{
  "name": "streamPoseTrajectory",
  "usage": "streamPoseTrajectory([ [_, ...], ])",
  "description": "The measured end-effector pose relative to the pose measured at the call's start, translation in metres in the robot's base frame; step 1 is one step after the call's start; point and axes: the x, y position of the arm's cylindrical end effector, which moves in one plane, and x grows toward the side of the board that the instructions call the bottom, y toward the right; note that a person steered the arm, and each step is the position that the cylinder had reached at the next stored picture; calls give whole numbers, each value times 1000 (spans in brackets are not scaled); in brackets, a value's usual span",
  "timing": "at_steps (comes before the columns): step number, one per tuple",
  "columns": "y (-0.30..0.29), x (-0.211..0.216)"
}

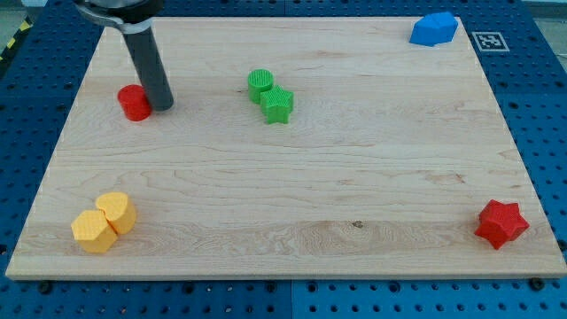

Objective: Move the red star below the green star

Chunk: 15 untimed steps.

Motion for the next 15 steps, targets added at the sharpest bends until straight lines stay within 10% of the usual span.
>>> streamPoseTrajectory([
  [3, 23, 10],
  [8, 448, 103],
  [15, 498, 203],
])
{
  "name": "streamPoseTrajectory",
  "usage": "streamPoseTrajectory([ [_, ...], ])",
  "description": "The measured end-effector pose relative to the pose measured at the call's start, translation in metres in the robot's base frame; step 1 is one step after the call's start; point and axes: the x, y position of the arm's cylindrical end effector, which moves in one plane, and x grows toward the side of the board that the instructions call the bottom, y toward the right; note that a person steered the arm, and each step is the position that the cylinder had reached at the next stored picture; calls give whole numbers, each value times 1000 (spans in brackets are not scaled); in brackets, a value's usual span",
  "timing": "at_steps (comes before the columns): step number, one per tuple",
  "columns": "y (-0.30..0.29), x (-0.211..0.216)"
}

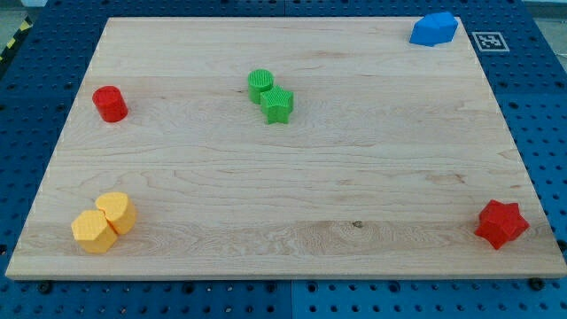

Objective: Move the red star below the green star

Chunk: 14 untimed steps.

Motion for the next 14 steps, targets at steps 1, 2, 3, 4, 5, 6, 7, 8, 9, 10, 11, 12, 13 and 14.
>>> streamPoseTrajectory([
  [1, -27, 0],
  [2, -58, 0],
  [3, -95, 0],
  [4, -124, -22],
  [5, -157, -36],
  [6, -201, -40],
  [7, -239, -60],
  [8, -260, -81],
  [9, -268, -83],
  [10, -246, -71],
  [11, -206, -77],
  [12, -202, -90],
  [13, -232, -97],
  [14, -262, -119],
])
